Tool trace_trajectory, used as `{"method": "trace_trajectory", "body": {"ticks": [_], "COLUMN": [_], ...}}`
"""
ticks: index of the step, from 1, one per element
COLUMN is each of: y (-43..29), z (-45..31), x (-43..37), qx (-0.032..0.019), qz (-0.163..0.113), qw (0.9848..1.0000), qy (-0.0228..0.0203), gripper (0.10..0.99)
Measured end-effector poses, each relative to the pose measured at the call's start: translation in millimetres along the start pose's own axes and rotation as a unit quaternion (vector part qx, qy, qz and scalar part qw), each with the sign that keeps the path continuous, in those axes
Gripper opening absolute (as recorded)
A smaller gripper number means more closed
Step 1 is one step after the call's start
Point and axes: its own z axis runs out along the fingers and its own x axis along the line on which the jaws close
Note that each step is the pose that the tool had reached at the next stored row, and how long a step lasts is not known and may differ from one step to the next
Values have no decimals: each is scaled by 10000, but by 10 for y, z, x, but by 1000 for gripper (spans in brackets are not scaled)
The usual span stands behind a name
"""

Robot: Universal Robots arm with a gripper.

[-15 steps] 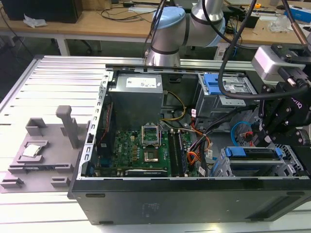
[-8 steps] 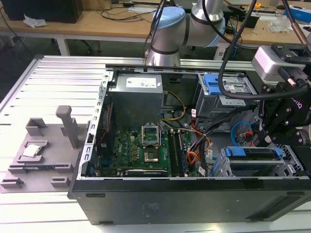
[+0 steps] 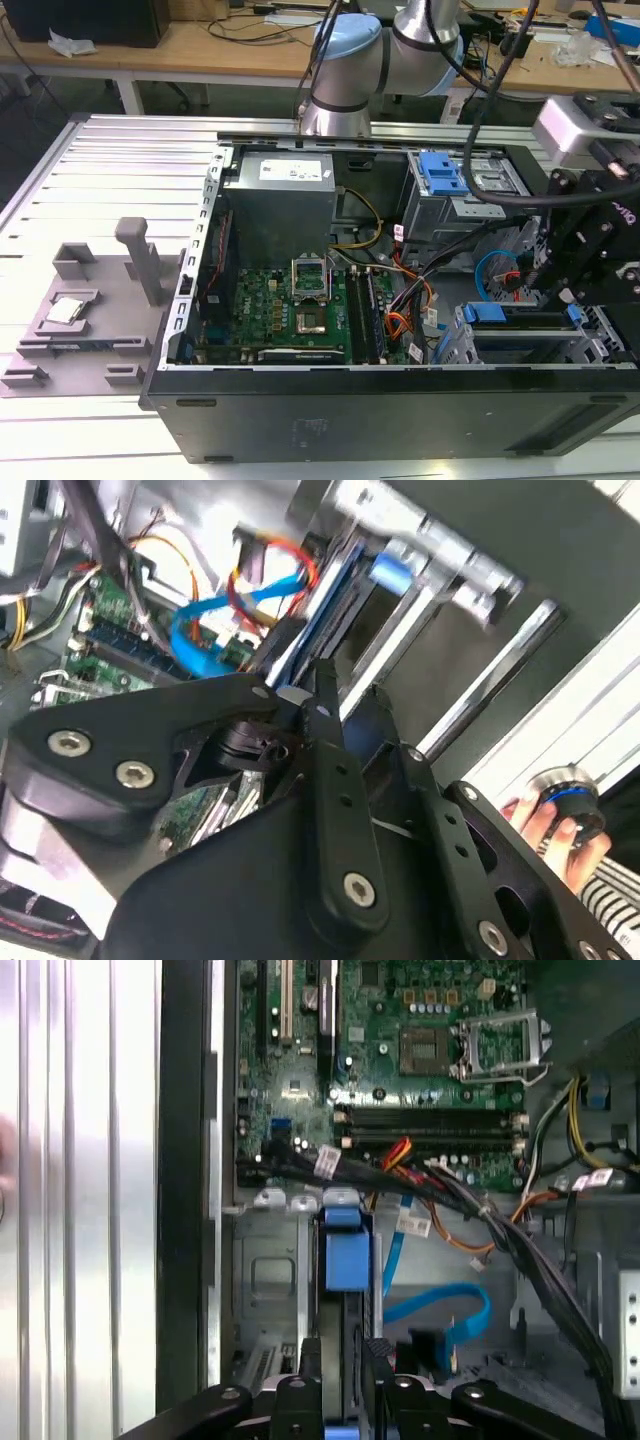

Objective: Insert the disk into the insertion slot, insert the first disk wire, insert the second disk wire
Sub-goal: 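Insert the first disk wire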

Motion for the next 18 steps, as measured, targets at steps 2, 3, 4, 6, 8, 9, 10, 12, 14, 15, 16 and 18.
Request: {"method": "trace_trajectory", "body": {"ticks": [2,3,4,6,8,9,10,12,14,15,16,18], "y": [-113,-182,-198,-198,-197,-195,-170,-91,-33,-26,-26,-26], "z": [3,5,4,3,3,3,6,16,59,82,89,90], "x": [-15,-33,-54,-103,-210,-308,-327,-326,-324,-325,-325,-325], "qx": [-2,-3,-3,-4,-4,-4,-3,-3,-3,-3,-3,-2], "qz": [0,0,0,1,0,0,1,0,2,3,3,3], "qw": [10000,10000,10000,10000,10000,10000,10000,10000,10000,10000,10000,10000], "qy": [4,5,7,8,8,8,7,7,16,24,31,36], "gripper": [302,302,302,302,302,302,302,302,302,302,302,302]}}
